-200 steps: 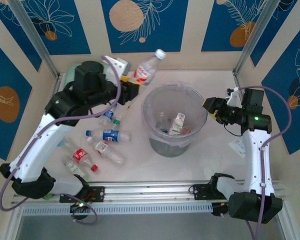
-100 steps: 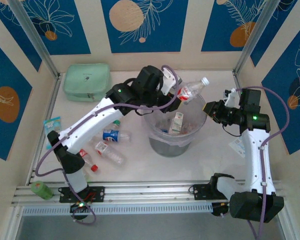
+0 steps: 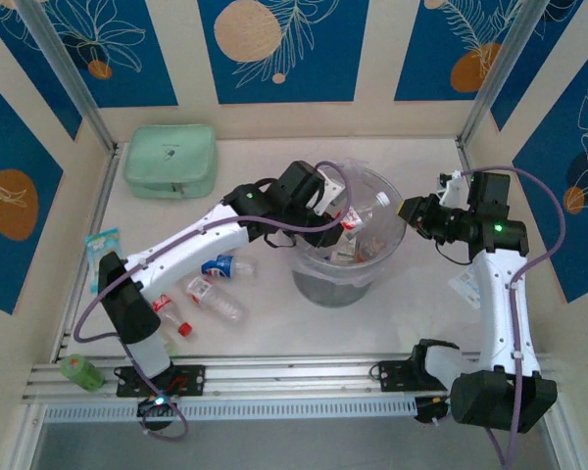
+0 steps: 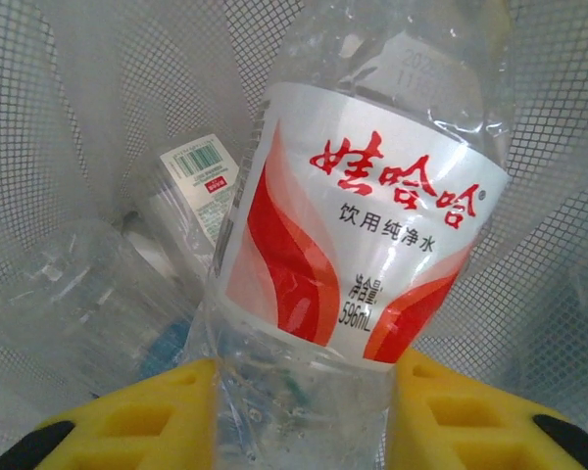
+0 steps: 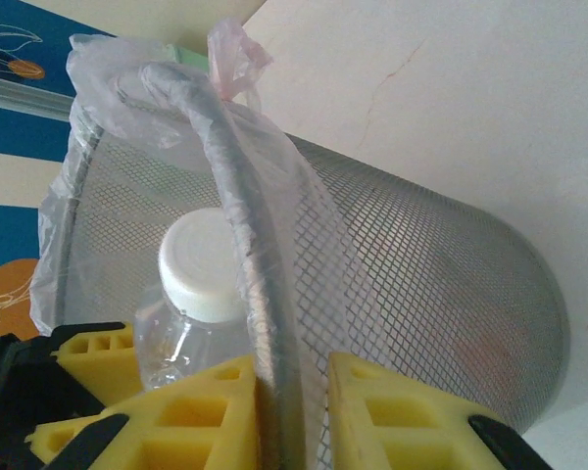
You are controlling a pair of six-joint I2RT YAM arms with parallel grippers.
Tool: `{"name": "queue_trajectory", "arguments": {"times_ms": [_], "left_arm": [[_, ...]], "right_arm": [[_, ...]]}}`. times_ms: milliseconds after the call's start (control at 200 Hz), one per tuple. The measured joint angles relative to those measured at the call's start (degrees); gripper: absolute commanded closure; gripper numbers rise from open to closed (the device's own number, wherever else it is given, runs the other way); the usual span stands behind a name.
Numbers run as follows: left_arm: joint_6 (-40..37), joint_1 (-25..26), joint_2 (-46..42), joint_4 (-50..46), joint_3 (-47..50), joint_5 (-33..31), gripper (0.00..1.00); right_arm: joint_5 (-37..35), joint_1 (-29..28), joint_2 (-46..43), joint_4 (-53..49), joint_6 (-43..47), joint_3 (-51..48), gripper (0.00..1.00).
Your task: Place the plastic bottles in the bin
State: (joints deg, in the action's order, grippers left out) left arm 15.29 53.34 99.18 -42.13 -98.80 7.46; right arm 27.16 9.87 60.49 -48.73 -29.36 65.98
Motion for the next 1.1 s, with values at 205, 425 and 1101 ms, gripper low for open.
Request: {"name": "queue_trajectory", "arguments": {"times_ms": [205, 425, 1101], "left_arm": [[1.6, 0.2, 3.6, 0.3, 1.3, 0.6, 0.44], [1.1, 0.2, 3.2, 1.0, 1.2, 1.4, 0.26], [-8.4, -6.5, -11.8, -6.0, -11.0, -3.3, 0.02]], "right_arm": [[0.2, 0.4, 0.0, -0.1, 0.0, 0.0, 0.77], [0.3, 0.7, 0.0, -0.1, 0.0, 0.0, 0.73], [0.2, 1.0, 0.1, -0.2, 0.0, 0.0, 0.66]]}}
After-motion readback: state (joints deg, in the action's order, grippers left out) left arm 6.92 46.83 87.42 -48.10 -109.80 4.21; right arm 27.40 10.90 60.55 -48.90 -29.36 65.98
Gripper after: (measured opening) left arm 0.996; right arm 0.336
